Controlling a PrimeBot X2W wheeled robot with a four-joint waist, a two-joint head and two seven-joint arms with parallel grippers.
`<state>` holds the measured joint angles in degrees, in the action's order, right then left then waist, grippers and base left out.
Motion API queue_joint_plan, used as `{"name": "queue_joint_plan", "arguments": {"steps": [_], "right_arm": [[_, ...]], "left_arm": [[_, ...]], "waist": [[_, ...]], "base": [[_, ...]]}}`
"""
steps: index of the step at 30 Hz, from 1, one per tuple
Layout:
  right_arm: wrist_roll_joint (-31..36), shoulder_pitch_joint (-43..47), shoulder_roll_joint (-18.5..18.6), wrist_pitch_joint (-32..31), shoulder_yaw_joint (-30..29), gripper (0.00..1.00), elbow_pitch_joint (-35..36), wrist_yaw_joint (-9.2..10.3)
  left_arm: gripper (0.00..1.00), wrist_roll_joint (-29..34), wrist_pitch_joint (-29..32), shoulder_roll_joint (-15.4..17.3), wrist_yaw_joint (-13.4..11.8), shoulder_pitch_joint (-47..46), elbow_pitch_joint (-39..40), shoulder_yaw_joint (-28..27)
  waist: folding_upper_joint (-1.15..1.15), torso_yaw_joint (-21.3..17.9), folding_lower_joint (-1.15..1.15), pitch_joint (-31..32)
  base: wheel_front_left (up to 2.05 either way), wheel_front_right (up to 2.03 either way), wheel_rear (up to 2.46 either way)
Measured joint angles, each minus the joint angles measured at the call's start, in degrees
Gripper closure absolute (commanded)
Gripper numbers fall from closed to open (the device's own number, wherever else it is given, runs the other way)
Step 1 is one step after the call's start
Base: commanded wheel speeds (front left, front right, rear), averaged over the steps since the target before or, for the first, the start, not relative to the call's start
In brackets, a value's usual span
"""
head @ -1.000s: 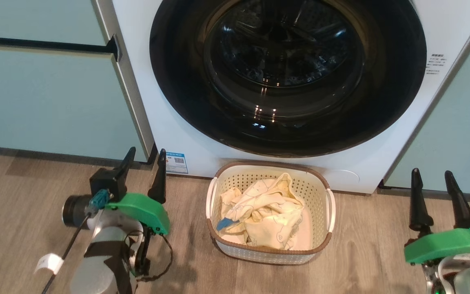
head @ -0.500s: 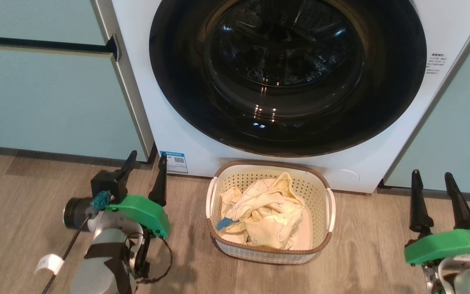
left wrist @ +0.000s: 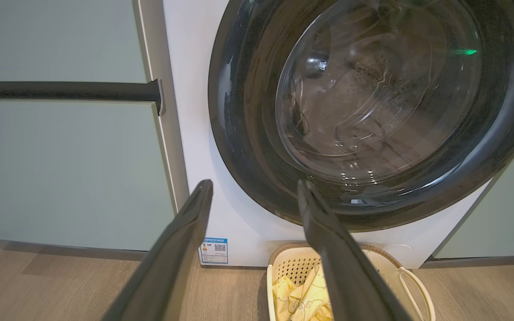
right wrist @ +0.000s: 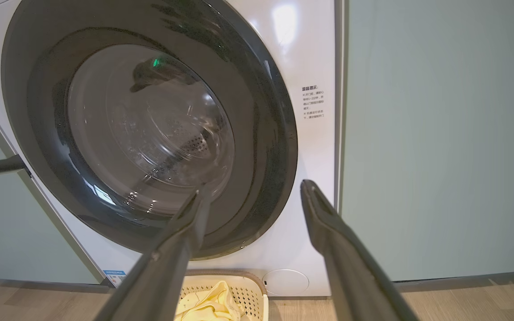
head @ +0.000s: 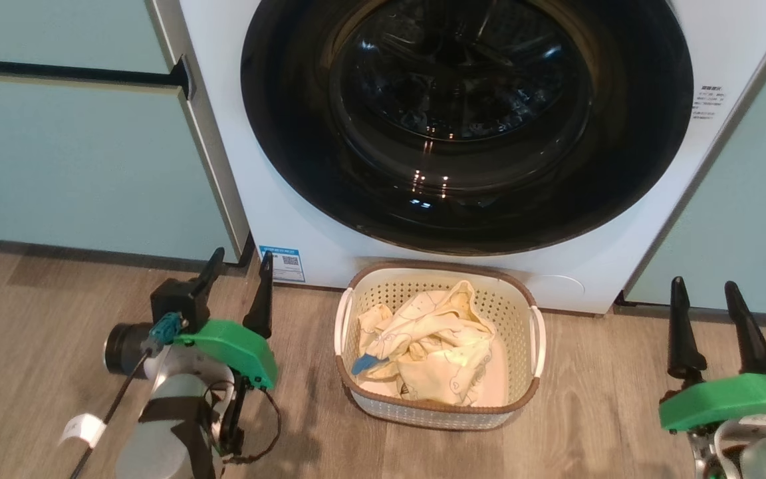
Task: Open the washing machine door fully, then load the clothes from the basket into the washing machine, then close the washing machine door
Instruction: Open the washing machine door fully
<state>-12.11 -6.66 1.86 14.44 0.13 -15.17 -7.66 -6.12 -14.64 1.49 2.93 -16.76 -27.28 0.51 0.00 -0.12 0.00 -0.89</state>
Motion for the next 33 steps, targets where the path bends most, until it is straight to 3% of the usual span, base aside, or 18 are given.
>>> {"name": "queue_joint_plan", "arguments": {"steps": [33], "right_arm": [[-0.48,0.01,0.51,0.01,0.26,0.00,-0.03,0.00]], "left_arm": [[0.00,0.15,0.00,-0.01,1.01,0.08,-0.65,1.45]], "waist": [[0.00,-0.39,0.00,-0.62]], "base": [[1.01,1.10,-2.11]]}}
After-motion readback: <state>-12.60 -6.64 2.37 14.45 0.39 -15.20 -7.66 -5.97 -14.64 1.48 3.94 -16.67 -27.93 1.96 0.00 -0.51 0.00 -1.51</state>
